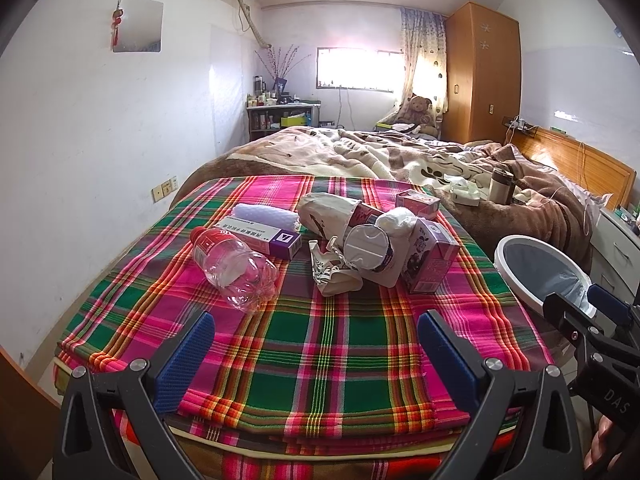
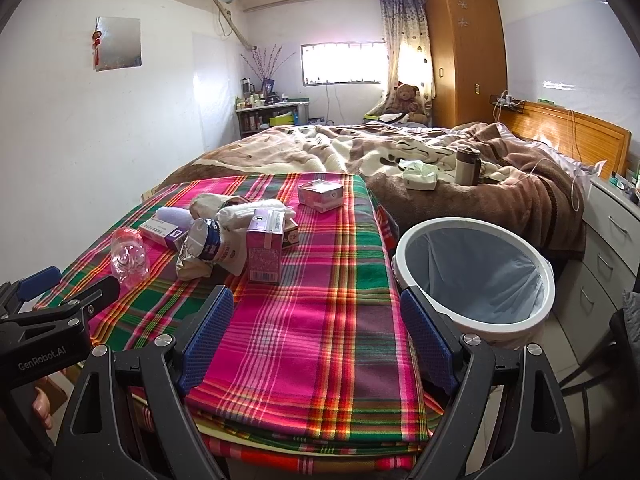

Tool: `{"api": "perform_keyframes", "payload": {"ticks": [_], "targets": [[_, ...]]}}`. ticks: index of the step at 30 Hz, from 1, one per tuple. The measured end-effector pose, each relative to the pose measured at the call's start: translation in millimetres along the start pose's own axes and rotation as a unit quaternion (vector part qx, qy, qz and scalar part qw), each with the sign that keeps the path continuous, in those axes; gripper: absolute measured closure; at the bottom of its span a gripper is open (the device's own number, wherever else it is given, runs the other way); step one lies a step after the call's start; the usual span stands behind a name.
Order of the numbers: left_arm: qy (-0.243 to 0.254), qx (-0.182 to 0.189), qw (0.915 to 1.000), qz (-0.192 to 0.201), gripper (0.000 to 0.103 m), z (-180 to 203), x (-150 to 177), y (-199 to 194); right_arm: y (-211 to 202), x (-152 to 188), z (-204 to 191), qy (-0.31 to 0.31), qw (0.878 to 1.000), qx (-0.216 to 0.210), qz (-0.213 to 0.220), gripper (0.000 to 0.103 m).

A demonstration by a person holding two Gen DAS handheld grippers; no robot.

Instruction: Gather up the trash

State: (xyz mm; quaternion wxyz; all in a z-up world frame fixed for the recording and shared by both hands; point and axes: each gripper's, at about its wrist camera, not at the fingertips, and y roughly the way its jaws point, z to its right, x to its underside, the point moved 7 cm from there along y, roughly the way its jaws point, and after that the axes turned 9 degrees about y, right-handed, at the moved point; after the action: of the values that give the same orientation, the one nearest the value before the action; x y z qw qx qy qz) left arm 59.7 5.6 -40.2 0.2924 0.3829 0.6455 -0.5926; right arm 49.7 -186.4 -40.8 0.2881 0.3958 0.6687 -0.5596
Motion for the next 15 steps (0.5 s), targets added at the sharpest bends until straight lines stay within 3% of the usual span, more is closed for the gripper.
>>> {"api": "perform_keyframes", "payload": {"ticks": [15], "targets": [[-0.001, 0.0, 1.0, 0.0, 0.0, -1.5, 0.1, 0.6, -0.3, -1.1, 0.0, -0.001, 1.0, -0.001, 0.001, 0.016]]}}
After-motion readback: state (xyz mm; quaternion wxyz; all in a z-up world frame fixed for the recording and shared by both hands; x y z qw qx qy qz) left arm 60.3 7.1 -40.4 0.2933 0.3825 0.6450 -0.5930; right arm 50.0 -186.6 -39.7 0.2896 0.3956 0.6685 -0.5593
